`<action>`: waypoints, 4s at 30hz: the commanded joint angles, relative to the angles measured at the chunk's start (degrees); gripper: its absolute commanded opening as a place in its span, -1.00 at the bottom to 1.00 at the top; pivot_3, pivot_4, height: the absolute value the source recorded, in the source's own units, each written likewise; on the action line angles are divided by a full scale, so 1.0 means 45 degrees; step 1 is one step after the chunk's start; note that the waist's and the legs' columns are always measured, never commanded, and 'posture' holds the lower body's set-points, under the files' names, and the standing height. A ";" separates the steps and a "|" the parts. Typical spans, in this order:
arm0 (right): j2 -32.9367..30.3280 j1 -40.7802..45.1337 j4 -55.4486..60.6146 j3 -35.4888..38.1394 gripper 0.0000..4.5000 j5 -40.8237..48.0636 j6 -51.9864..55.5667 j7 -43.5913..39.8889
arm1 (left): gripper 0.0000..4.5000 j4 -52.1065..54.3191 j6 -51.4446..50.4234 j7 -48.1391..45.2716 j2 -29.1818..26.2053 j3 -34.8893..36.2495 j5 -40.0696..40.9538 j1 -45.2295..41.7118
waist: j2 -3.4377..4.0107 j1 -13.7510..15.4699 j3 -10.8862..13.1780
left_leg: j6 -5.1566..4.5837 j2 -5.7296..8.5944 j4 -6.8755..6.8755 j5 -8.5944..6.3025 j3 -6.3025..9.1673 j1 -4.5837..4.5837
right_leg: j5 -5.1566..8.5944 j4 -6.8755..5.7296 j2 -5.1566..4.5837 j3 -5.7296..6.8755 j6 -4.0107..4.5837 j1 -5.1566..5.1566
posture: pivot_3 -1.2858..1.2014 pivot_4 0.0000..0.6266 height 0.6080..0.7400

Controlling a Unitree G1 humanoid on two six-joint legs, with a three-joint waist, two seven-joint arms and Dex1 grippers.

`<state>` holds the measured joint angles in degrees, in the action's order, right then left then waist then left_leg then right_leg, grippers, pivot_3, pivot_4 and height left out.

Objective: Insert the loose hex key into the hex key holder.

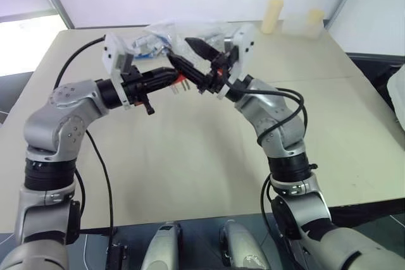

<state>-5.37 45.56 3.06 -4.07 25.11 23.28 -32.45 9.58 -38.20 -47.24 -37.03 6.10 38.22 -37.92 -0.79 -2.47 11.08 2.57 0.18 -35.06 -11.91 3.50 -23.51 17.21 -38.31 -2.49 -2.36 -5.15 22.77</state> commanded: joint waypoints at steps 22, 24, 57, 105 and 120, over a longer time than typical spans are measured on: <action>-0.2452 -0.1792 0.2548 0.0890 0.98 0.0846 0.1349 -0.0258 | -0.80 0.0203 -0.0910 -0.1957 -0.1731 -0.0189 -0.0043 0.0565 | -0.0001 -0.0002 0.0001 | -0.0003 -0.0004 0.0010 -0.0002 -0.0005 -0.0013 | 0.0000 0.0023 0.0006 -0.0007 0.0000 0.0008 | 0.03 -0.52 1.00; -0.2381 -0.1767 0.2526 0.0834 0.98 0.0825 0.1319 -0.0208 | -0.80 0.0155 -0.0821 -0.2153 -0.1979 -0.0318 -0.0240 0.0662 | -0.0003 0.0030 0.0002 | -0.0003 -0.0003 0.0007 -0.0001 -0.0004 -0.0014 | 0.0000 0.0022 0.0003 -0.0006 0.0000 0.0007 | 0.03 -0.52 1.00; -0.1986 -0.0145 0.1430 -0.1859 0.98 -0.0521 0.1642 -0.1066 | -0.80 -0.0021 -0.0070 -0.2129 -0.1728 -0.0460 -0.1349 0.0560 | -0.0003 0.0004 0.0002 | -0.0004 -0.0004 0.0005 -0.0002 -0.0004 -0.0016 | 0.0001 0.0022 0.0003 -0.0003 0.0001 0.0009 | 0.03 -0.52 1.00; -0.1111 0.0040 0.1482 -0.0771 -0.98 -0.0321 0.2421 -0.0746 | -0.80 -0.0127 0.0245 -0.1418 -0.1359 0.0012 -0.1265 0.0318 | -0.0003 0.0002 0.0002 | -0.0004 -0.0002 0.0002 -0.0002 -0.0002 -0.0016 | 0.0000 0.0013 0.0001 -0.0002 -0.0001 0.0011 | 0.03 -0.52 1.00; -0.0440 0.0860 0.0996 -0.0447 -0.98 -0.0323 0.2055 -0.0305 | -0.80 0.0196 0.0212 -0.1310 -0.1266 -0.0015 -0.1216 0.0410 | -0.0003 -0.0002 0.0002 | -0.0004 -0.0002 0.0003 -0.0002 -0.0002 -0.0016 | 0.0000 0.0011 0.0001 -0.0002 -0.0001 0.0013 | 0.03 -0.52 1.00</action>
<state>-7.86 47.88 6.86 -7.32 22.84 33.82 -34.10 8.38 -38.12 -53.31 -42.52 4.14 31.96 -35.60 -0.80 -2.48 11.09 2.55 0.17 -35.05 -11.92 3.49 -23.58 17.21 -38.25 -2.48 -2.37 -5.15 22.82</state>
